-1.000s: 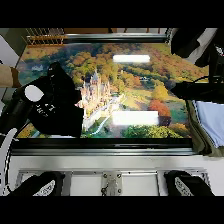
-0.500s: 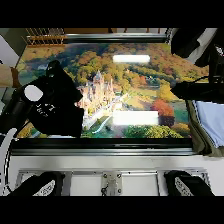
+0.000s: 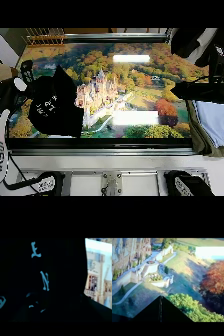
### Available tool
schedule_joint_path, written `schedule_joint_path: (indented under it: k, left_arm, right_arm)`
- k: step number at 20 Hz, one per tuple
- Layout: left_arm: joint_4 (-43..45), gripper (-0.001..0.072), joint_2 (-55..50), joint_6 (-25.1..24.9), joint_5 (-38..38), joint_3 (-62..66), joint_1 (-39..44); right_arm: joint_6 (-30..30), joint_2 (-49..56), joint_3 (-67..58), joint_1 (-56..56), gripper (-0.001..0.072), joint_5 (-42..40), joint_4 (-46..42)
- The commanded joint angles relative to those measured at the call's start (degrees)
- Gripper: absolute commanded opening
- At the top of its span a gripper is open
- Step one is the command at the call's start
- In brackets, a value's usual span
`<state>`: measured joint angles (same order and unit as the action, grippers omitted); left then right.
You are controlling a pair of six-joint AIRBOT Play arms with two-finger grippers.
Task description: Fold the clothes and pants, and hang the long-sleeved shirts on hangers.
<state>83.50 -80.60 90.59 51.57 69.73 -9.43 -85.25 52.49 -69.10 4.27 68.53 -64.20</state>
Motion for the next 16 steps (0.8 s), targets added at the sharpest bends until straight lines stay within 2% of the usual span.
schedule_joint_path:
  k: [1, 3, 4, 7, 8, 10, 12, 16]
  left_arm:
    - [1.4, 0.0709, -8.8, 0.9, -1.4, 0.6, -2.8]
    - [1.4, 0.0709, -12.0, 0.9, -2.8, 0.6, -1.8]
    - [1.6, 0.0681, -13.0, 0.9, -3.6, 0.6, -1.2]
    - [1.4, 0.0045, -13.5, 0.9, -4.2, 1.6, 0.5]
    - [1.2, 0.0007, -13.4, 0.9, -1.9, 3.4, 1.4]
    - [-0.3, 0.0007, -12.5, 0.2, 3.5, 7.7, 4.7]
    - [-3.4, 0.0007, -9.9, -4.0, 7.2, 11.1, 10.2]
    - [-10.8, 0.0007, -3.7, -11.1, 7.2, 12.9, 26.3]
  right_arm:
    - [0.0, 0.0, 0.0, -0.1, 0.0013, 0.0, 0.0]
    - [0.0, 0.0, 0.0, -0.1, 0.0014, 0.0, 0.0]
    - [0.0, 0.0, 0.0, -0.1, 0.0014, 0.0, 0.0]
    - [0.0, 0.0, 0.0, -0.1, 0.0014, 0.0, 0.0]
    - [0.0, 0.0, 0.0, -0.1, 0.0013, 0.0, 0.0]
    - [0.0, 0.0, 0.0, -0.1, 0.0014, 0.0, 0.0]
    - [0.0, 0.0, 0.0, -0.1, 0.0014, 0.0, 0.0]
    - [0.0, 0.0, 0.0, -0.1, 0.0014, -0.1, 0.5]
